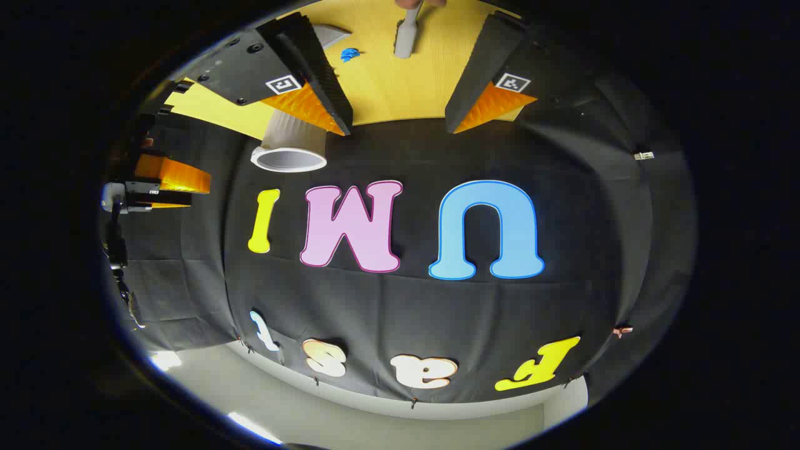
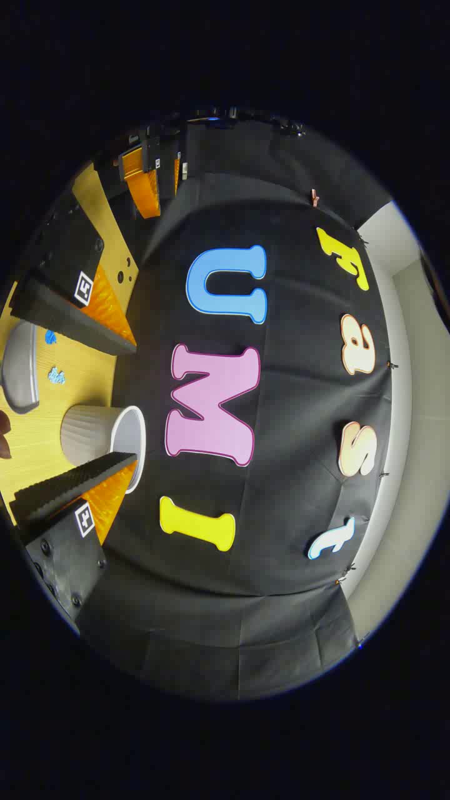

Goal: Pick up the small broom and dustpan from the desktop, sweep the trash into the dustpan with the broom, and then empty the trash into the garbage bin.

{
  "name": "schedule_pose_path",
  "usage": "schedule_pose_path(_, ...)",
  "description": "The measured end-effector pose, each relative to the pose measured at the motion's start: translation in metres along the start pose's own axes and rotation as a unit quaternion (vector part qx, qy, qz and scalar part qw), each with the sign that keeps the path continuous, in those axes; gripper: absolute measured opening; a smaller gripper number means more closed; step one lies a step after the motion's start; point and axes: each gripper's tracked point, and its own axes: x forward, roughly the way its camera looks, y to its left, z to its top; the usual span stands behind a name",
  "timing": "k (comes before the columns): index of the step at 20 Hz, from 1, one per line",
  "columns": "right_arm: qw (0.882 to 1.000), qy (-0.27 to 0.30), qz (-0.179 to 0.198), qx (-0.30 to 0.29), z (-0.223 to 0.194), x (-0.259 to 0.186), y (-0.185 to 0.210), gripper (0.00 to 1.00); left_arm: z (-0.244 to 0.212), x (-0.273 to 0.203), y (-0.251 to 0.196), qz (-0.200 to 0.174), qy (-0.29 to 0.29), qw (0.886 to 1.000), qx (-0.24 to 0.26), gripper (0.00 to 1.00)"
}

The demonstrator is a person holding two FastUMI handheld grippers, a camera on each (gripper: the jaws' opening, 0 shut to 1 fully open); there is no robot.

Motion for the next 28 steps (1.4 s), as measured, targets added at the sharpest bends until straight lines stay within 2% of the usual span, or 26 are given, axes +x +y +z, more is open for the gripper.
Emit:
schedule_pose_path(12,1.0,0.01,0.008,-0.008,-0.005,0.0,0.017,0.97,-0.005,0.004,0.01,-0.007,0.007,1.0,0.003,0.96)
schedule_pose_path(15,0.999,0.033,0.026,-0.002,-0.02,-0.002,0.024,0.98,-0.008,0.005,0.013,-0.009,0.01,1.0,0.005,0.96)
schedule_pose_path(18,0.996,0.078,0.049,-0.012,-0.056,-0.013,0.026,0.98,-0.016,0.007,0.016,-0.009,0.016,1.0,0.006,0.96)
schedule_pose_path(20,0.99,0.121,0.073,-0.016,-0.085,-0.026,0.03,0.98,-0.022,0.009,0.018,-0.008,0.023,1.0,0.001,0.96)
schedule_pose_path(23,0.973,0.205,0.104,-0.012,-0.14,-0.051,0.034,0.98,-0.029,0.011,0.019,-0.009,0.031,0.999,0.001,0.97)
schedule_pose_path(28,0.939,0.325,0.109,-0.017,-0.225,-0.079,0.026,0.98,-0.038,0.016,0.021,-0.012,0.039,0.999,0.004,0.97)
